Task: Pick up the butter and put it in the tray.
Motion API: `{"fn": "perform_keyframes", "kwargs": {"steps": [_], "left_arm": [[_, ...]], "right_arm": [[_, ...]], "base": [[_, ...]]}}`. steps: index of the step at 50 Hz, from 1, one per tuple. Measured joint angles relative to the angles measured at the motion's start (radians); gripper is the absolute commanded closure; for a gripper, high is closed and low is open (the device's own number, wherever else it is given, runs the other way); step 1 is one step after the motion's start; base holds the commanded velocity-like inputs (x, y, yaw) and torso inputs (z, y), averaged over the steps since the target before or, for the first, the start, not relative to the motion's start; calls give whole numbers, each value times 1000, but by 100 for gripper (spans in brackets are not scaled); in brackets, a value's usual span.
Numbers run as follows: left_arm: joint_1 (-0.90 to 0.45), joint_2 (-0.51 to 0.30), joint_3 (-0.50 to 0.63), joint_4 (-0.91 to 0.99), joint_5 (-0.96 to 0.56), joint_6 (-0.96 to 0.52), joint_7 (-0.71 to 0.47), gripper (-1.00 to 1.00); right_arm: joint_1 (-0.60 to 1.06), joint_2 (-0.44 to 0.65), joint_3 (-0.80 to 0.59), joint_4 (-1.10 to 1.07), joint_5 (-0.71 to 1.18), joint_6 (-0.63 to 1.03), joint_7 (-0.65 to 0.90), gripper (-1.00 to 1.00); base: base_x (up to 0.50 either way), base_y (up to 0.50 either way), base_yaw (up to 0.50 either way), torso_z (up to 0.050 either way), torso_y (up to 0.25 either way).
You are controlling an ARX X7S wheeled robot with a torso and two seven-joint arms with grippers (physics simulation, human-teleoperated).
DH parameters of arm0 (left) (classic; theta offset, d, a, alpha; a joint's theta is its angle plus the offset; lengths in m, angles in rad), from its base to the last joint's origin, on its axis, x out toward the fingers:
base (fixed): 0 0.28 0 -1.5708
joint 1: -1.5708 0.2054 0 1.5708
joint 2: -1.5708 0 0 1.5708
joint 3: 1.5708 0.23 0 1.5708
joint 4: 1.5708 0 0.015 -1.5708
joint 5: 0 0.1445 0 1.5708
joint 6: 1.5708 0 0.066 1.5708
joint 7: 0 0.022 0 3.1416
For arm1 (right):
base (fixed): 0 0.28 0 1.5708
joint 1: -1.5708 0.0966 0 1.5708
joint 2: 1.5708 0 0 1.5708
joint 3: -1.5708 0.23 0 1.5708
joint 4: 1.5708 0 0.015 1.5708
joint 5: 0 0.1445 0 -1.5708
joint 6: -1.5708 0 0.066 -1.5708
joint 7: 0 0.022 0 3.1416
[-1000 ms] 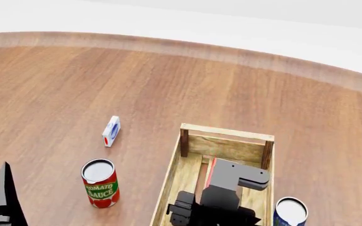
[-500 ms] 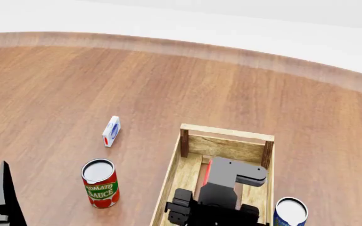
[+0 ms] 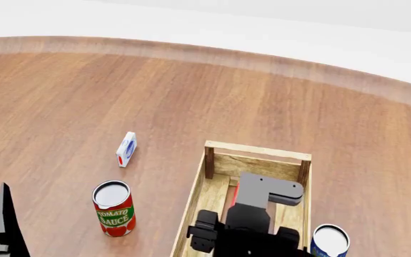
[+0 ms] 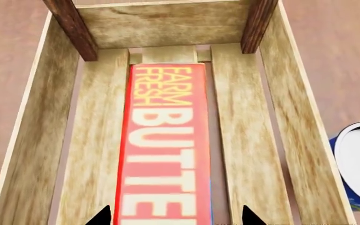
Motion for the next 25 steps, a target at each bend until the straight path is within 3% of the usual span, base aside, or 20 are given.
{"fn": "perform_keyframes", "kwargs": {"steps": [25], "left_arm": [[-1,-10,-5,22,-13,-6,-11,-100]], "right_arm": [[53,220,32,-530,-136,-167,194,-100]], "base": [[0,0,0,0,0]]}}
